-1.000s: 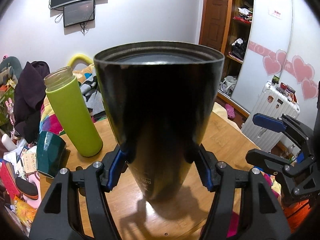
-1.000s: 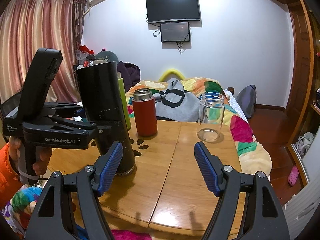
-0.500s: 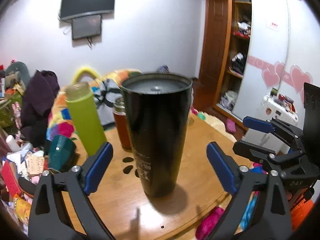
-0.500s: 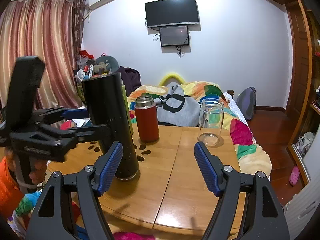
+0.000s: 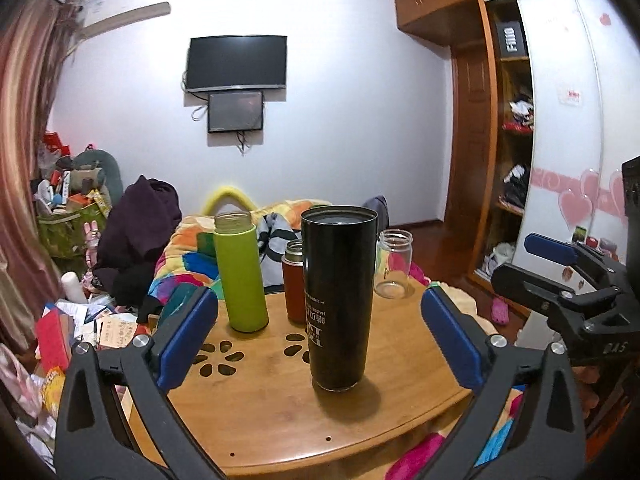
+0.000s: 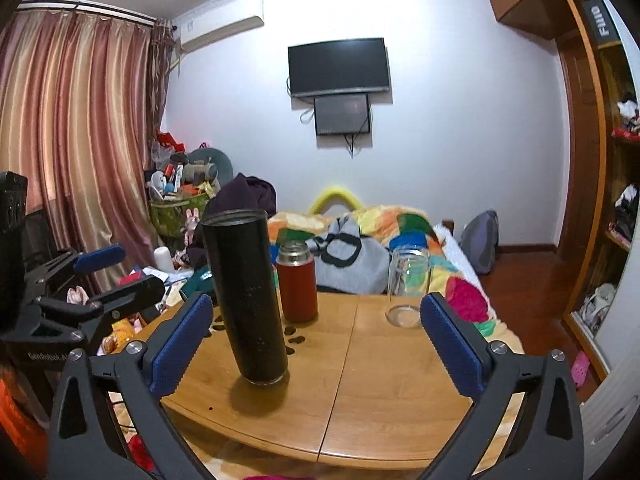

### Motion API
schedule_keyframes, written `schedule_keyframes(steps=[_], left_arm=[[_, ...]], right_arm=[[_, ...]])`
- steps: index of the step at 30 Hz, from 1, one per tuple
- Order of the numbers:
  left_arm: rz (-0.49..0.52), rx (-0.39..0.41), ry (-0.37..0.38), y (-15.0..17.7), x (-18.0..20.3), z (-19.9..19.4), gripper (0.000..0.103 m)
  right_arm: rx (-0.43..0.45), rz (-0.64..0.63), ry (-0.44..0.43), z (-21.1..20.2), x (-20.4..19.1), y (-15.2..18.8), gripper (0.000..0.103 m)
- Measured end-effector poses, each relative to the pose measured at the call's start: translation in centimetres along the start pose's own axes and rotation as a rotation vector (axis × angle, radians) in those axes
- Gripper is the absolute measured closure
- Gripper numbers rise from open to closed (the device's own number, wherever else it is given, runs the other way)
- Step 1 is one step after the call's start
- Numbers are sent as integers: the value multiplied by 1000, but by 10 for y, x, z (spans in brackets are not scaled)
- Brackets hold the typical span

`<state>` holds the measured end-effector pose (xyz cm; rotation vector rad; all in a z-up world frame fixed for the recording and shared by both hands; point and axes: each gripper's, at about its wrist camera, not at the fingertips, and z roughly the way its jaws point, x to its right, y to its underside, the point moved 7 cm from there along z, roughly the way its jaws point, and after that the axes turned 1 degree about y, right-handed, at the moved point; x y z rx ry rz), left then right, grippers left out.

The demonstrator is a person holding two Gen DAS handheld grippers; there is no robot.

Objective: Flip cup upside down

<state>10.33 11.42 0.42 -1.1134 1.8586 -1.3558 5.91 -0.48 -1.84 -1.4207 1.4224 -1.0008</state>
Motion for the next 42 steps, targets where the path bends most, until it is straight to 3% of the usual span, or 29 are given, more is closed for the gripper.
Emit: schedule_keyframes(steps=[10, 42], left_arm=[[-74, 23, -48, 16, -2, -20, 0], [-52, 37, -42, 15, 4, -30, 0]], right_arm=[[17, 8, -5, -18, -12, 1, 0], [10, 20, -8, -24, -13, 5, 0]])
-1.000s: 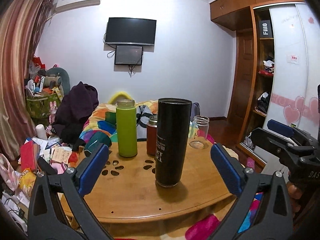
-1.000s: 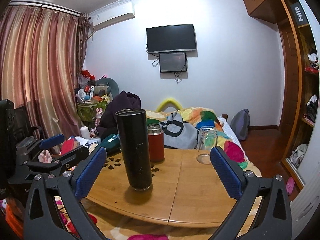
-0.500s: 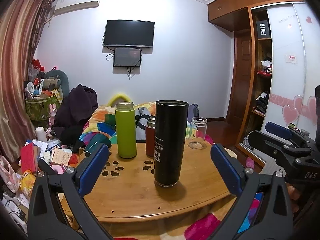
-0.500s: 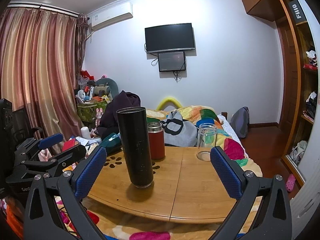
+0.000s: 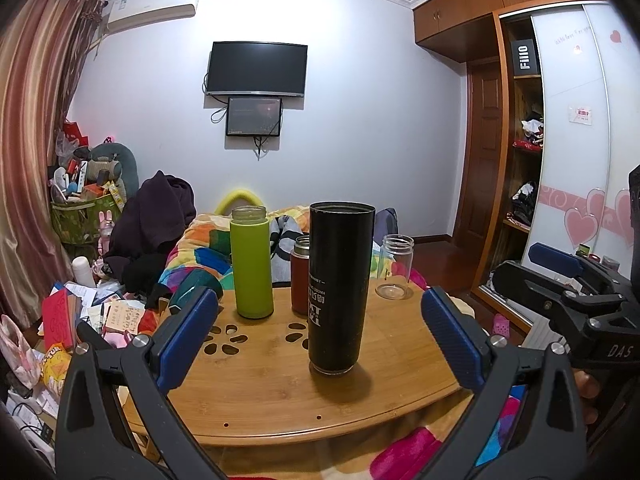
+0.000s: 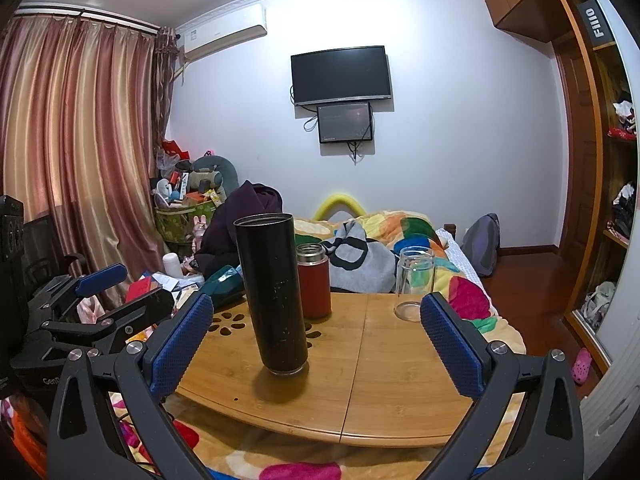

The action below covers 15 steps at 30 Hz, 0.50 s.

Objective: Flip cup upside down

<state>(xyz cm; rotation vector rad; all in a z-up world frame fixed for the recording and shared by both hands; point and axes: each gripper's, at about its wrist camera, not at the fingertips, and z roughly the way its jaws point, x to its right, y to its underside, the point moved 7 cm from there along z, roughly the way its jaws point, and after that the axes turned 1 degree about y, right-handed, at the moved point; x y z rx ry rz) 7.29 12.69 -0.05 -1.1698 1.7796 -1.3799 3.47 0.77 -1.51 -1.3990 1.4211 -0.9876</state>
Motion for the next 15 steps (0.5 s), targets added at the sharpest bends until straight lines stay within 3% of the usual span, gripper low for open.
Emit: schedule_keyframes(steps=[15], left_arm=[[16, 4, 2, -1, 1, -1, 0]], right_arm=[[0, 0, 0, 0, 0, 0, 0]])
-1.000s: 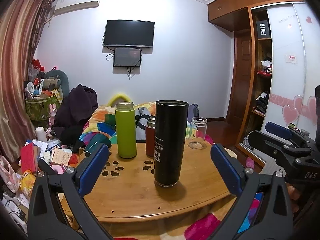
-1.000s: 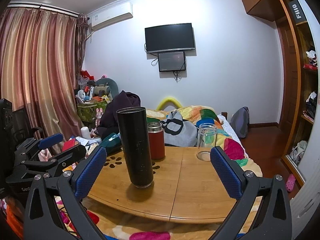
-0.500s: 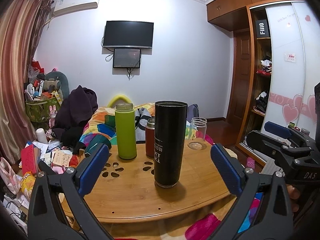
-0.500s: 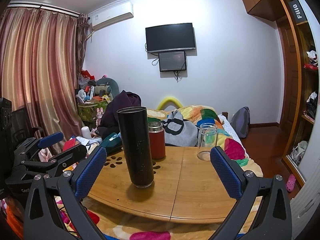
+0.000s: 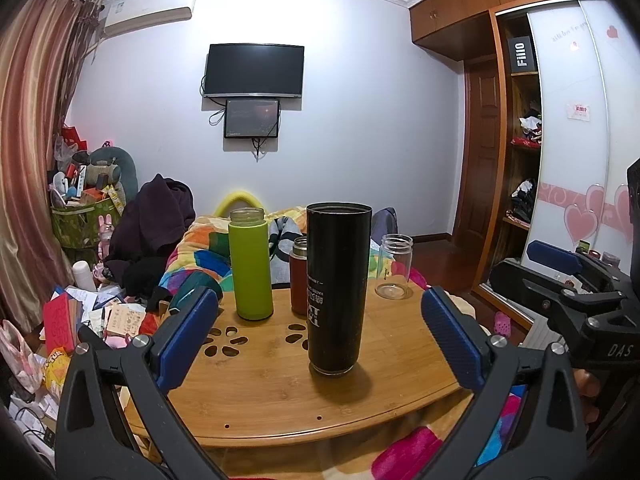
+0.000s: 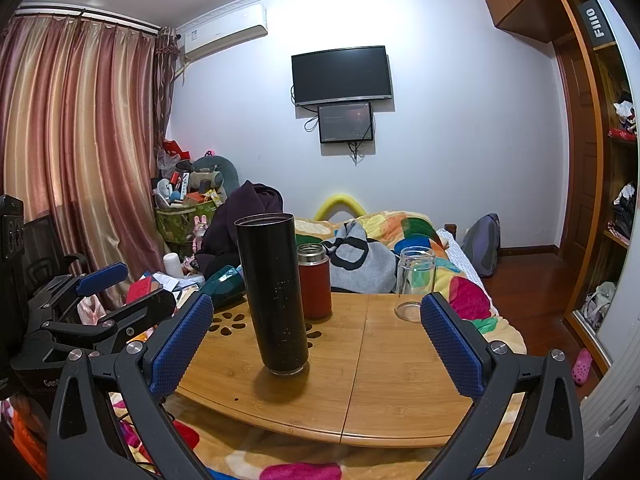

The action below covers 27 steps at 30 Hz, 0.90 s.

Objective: Flip cup upside down

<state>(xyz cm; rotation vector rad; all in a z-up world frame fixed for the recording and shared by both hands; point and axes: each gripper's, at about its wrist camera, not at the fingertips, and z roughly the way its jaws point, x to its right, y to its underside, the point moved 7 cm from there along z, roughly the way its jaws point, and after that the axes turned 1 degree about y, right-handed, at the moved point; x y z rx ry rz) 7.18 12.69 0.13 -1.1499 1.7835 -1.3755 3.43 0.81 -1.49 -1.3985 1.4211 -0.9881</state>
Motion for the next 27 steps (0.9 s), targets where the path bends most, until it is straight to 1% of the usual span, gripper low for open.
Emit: schedule_keyframes(steps=[6, 18, 27], left_arm=[[-1, 1, 5, 0, 1, 0, 0], [-19, -24, 19, 3, 0, 6, 0], [-18, -18, 29, 4, 1, 5, 0]], right_arm=[[-1, 1, 0, 1, 0, 0, 0], [-2, 2, 0, 0, 0, 0, 0], [-6, 1, -1, 1, -2, 0, 0]])
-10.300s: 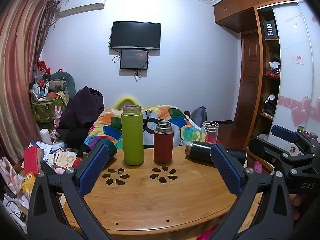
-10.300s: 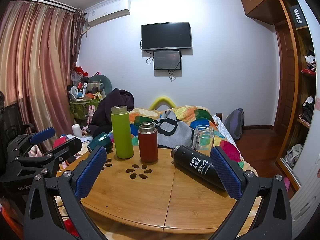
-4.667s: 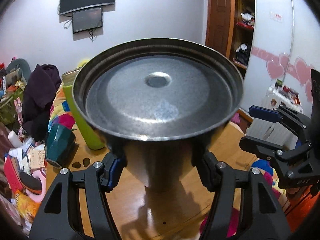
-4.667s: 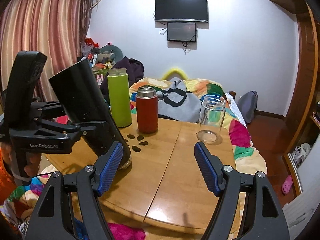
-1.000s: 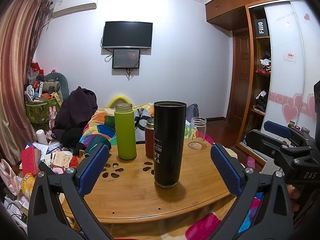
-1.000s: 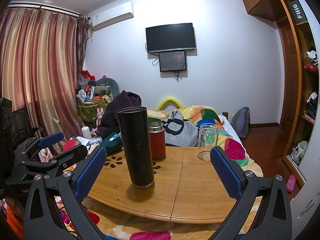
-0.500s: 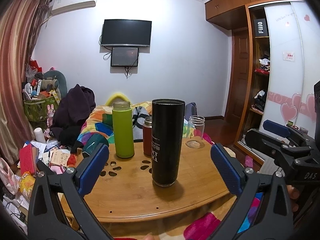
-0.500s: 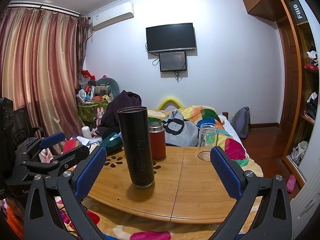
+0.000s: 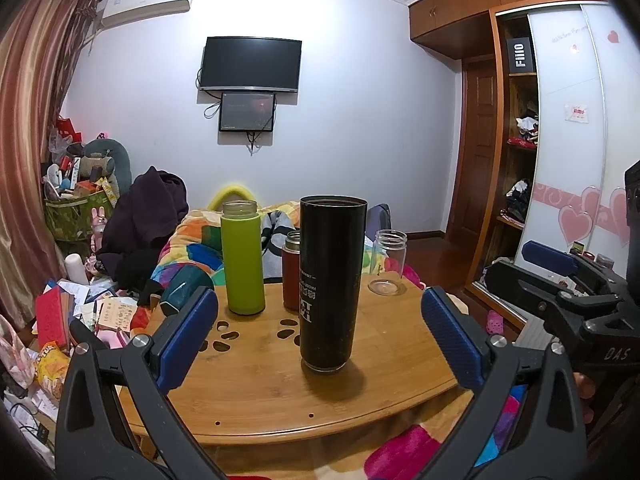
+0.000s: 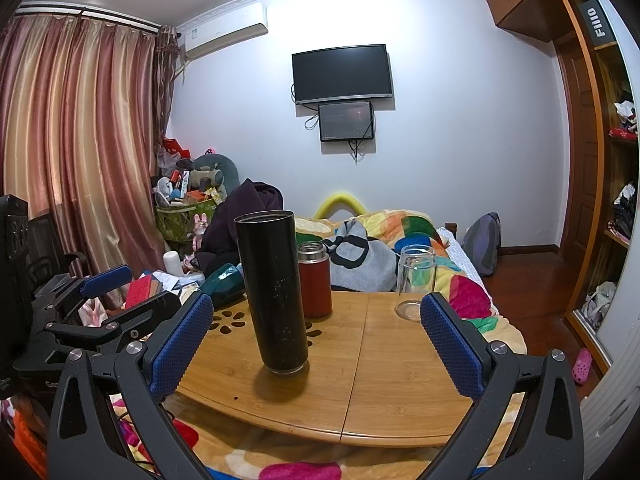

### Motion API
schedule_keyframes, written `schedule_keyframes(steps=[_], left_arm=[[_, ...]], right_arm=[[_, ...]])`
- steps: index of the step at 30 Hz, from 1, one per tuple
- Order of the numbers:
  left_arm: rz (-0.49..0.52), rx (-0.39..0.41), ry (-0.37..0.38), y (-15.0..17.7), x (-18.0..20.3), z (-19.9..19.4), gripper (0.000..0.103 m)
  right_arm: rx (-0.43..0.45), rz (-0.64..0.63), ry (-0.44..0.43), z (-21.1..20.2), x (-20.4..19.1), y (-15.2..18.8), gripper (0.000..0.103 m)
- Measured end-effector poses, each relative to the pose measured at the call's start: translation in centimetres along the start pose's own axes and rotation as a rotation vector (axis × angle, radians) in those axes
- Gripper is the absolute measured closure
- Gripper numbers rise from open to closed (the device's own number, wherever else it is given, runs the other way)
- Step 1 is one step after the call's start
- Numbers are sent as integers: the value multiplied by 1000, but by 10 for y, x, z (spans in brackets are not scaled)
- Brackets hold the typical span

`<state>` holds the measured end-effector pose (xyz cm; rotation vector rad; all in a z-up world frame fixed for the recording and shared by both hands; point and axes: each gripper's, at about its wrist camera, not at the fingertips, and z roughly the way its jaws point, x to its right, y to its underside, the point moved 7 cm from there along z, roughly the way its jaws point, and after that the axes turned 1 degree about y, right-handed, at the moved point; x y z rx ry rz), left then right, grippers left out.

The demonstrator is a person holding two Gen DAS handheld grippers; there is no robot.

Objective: Flip cup upside down

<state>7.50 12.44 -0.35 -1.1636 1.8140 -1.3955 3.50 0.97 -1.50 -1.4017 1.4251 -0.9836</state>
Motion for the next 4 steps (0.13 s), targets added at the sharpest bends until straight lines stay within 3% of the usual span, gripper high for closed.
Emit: schedule_keyframes(steps=[4], left_arm=[[4, 7, -9, -1, -1, -2, 0]], right_arm=[[-3, 3, -1, 2, 1, 0, 0]])
